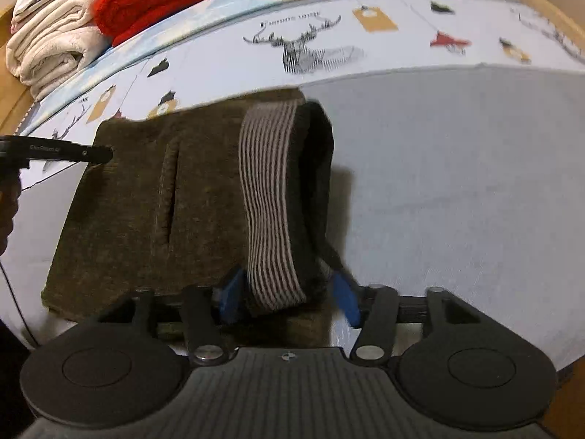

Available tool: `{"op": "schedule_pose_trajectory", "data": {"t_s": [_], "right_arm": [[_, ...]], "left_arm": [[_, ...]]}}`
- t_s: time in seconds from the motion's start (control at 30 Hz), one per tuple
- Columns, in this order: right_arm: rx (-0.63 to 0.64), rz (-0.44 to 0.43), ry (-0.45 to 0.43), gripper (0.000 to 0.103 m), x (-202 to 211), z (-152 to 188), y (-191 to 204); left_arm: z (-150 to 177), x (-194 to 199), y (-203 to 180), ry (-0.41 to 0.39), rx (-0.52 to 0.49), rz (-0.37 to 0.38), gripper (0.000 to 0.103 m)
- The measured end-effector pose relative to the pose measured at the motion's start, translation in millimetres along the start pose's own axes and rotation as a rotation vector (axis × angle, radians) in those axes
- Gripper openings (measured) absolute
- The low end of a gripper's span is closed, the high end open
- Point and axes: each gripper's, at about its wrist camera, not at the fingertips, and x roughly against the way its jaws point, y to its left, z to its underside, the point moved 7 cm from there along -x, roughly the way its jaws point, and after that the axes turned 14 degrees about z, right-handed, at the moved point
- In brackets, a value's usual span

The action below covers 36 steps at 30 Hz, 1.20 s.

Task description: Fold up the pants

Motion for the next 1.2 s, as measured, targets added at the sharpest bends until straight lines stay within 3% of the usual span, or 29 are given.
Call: {"op": "schedule_pose_trajectory", "data": {"t_s": [0.07,0.13,0.17,0.2,0.23,0.33,0.5,0.6,0.7,0.77,0.83,0.93,1.07,1.2], "right_arm": [[-0.059,-0.03,-0.045,0.077,8.1,-14.8,-1.0],[-0.115,-0.072,-0.074,0.094,6.6,-30.3,-3.0],[-0.134,-0.079,-0.081,0.095,1.1,-37.5,-5.1],[-0.147,-0.08,-0.073,0.095,-6.9,-44.4,-5.8],[-0.154,-0.083,-0.053,0.094,-14.5,-47.9,-3.8],[-0.16,-0.11,0.056,0.095,-47.5,-53.3,-2.7],[-0.128,-0.21,0.163,0.101,-78.2,-46.5,6.8],[-0.092,-0.248,0.173,0.102,-84.7,-48.0,12.9],[-0.051,-0.262,0.152,0.089,-80.8,-55.1,19.4],[-0.042,-0.26,0.15,0.08,-77.6,-59.7,20.5],[-0.037,-0.264,0.141,0.065,-74.3,-65.5,19.7],[-0.035,-0.276,0.068,0.053,-66.7,-82.9,21.4],[-0.037,-0.388,-0.072,0.05,-46.9,-122.3,40.0],[0.001,-0.446,-0.189,0.05,-36.1,-164.7,62.4]], "left_arm": [[-0.6,10.2,2.0,-0.023,0.053,0.038,0.021],[-1.4,21.5,1.6,-0.047,0.068,0.062,0.05],[-0.6,25.3,3.0,-0.056,0.072,0.069,0.06],[0.7,28.9,5.7,-0.061,0.079,0.053,0.079],[1.1,31.0,7.2,-0.064,0.08,0.031,0.082],[6.4,34.1,22.0,-0.055,0.122,0.009,0.082],[22.1,14.4,48.1,0.018,0.289,0.082,0.082],[25.3,0.0,54.1,0.032,0.364,0.145,0.083],[22.4,-14.8,55.3,0.041,0.39,0.188,0.082],[18.3,-20.9,54.0,0.042,0.379,0.204,0.075],[12.9,-21.3,53.2,0.038,0.34,0.187,0.058],[-4.1,-9.2,52.2,-0.014,0.292,0.158,0.048],[-40.9,25.3,52.8,-0.176,0.186,0.081,0.046],[-73.0,54.6,56.3,-0.325,0.102,0.034,0.046]]}}
